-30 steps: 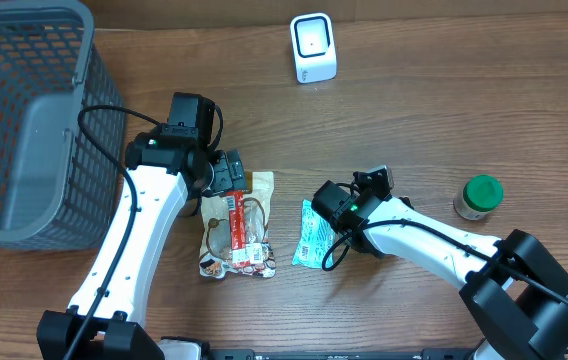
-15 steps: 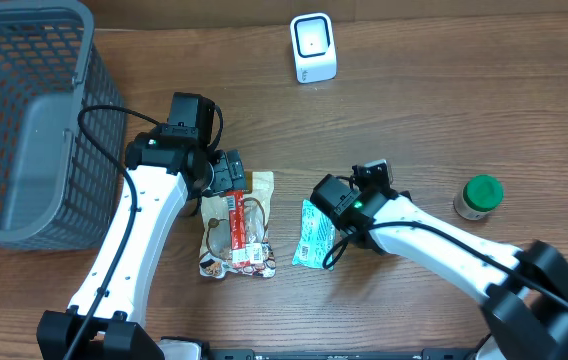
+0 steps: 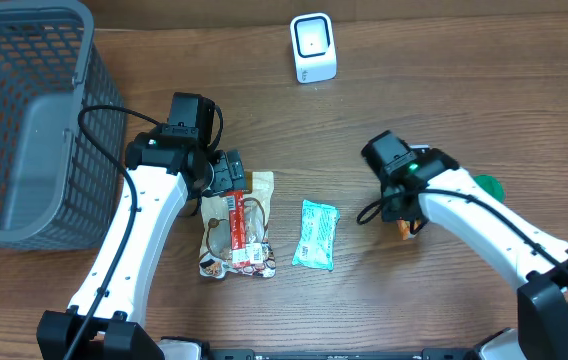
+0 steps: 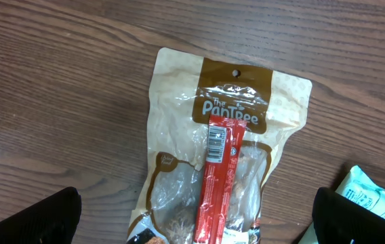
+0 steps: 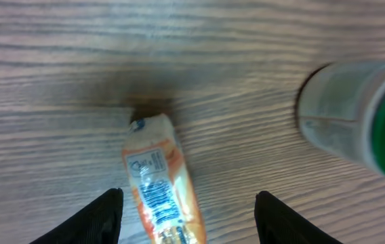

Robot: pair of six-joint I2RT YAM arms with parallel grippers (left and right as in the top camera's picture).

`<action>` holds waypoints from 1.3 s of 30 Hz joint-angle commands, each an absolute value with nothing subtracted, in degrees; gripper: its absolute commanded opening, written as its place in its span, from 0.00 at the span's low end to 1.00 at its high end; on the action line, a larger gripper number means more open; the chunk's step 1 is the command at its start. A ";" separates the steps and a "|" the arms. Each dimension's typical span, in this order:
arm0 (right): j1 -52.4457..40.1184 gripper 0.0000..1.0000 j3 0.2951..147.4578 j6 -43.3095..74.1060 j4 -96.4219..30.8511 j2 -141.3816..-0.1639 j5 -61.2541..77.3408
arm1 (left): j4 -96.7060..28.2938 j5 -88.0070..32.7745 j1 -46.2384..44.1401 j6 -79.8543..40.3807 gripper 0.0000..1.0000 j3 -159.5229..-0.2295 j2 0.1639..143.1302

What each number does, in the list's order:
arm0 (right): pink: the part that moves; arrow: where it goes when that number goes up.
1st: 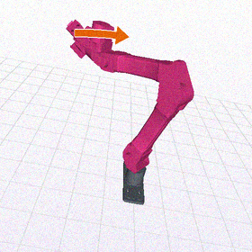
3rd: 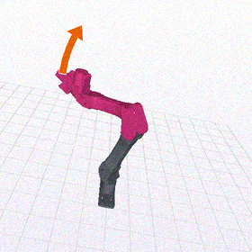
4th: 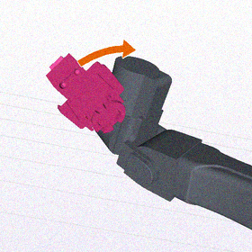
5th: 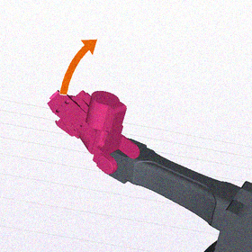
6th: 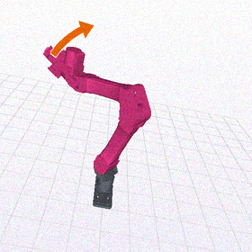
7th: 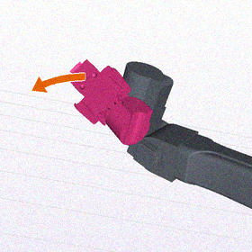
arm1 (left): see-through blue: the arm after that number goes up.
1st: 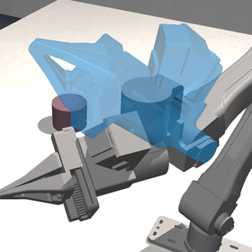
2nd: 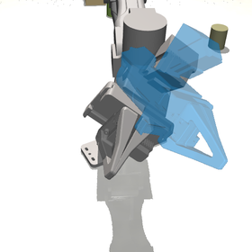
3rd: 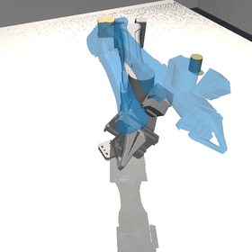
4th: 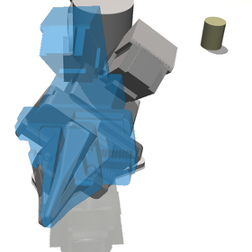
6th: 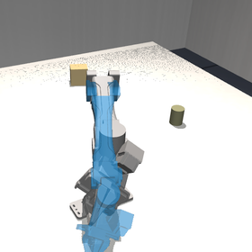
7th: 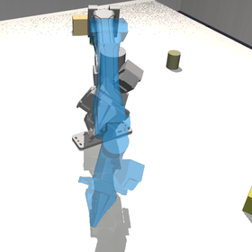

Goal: Scan the item barcode
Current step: 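Move the right gripper left over the mint-green wipes pack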

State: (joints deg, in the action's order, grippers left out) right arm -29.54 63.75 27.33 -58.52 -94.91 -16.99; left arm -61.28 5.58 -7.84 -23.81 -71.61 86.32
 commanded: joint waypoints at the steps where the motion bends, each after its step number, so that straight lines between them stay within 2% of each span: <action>1: -29.23 0.64 63.81 25.02 -58.41 -94.08 -11.35 | -61.23 5.30 -7.90 -24.43 1.00 -72.38 86.48; 10: -29.28 0.63 62.89 25.04 -58.37 -94.19 -11.51 | -61.23 5.30 -7.90 -24.43 1.00 -72.38 86.48; 15: -29.28 0.63 58.70 25.04 -53.23 -94.21 -11.46 | -61.23 5.30 -7.90 -24.43 1.00 -72.38 86.48; 18: -29.28 0.59 56.53 25.04 -50.61 -94.21 -11.51 | -61.21 5.30 -7.90 -24.43 1.00 -72.38 86.48; 20: -29.21 0.51 55.61 25.04 -49.41 -94.21 -11.51 | -61.21 5.30 -7.90 -24.43 1.00 -72.38 86.48; 21: -29.17 0.40 55.46 25.04 -49.08 -94.21 -11.51 | -61.21 5.30 -7.90 -24.43 1.00 -72.38 86.48; 22: -29.17 0.36 55.44 25.04 -48.90 -94.21 -11.49 | -61.25 5.30 -7.90 -24.43 1.00 -72.38 86.48; 24: -29.17 0.33 55.46 25.04 -48.45 -94.21 -11.46 | -61.23 5.30 -7.90 -24.43 1.00 -72.38 86.48; 25: -29.17 0.21 55.46 25.04 -48.23 -94.21 -11.46 | -61.23 5.30 -7.90 -24.43 1.00 -72.38 86.48; 26: -29.17 0.14 55.46 25.04 -48.07 -94.21 -11.44 | -61.23 5.30 -7.90 -24.43 1.00 -72.38 86.48; 27: -29.17 0.13 55.46 25.04 -48.01 -94.21 -11.46 | -61.23 5.30 -7.90 -24.43 1.00 -72.38 86.50; 28: -29.17 0.17 55.46 25.04 -48.01 -94.21 -11.44 | -61.21 5.32 -7.90 -24.43 1.00 -72.38 86.50; 30: -29.17 0.50 55.46 25.06 -48.05 -94.21 -11.44 | -61.23 5.30 -7.90 -24.43 1.00 -72.38 86.50; 31: -29.17 0.60 55.46 25.06 -48.05 -94.21 -11.44 | -61.23 5.32 -7.90 -24.43 1.00 -72.38 86.50; 33: -29.17 0.64 55.46 25.04 -47.88 -94.21 -11.42 | -61.23 5.30 -7.90 -24.43 1.00 -72.38 86.50; 39: -29.17 0.67 58.17 24.93 -48.18 -94.19 -11.31 | -61.23 5.30 -7.90 -24.43 1.00 -72.38 86.50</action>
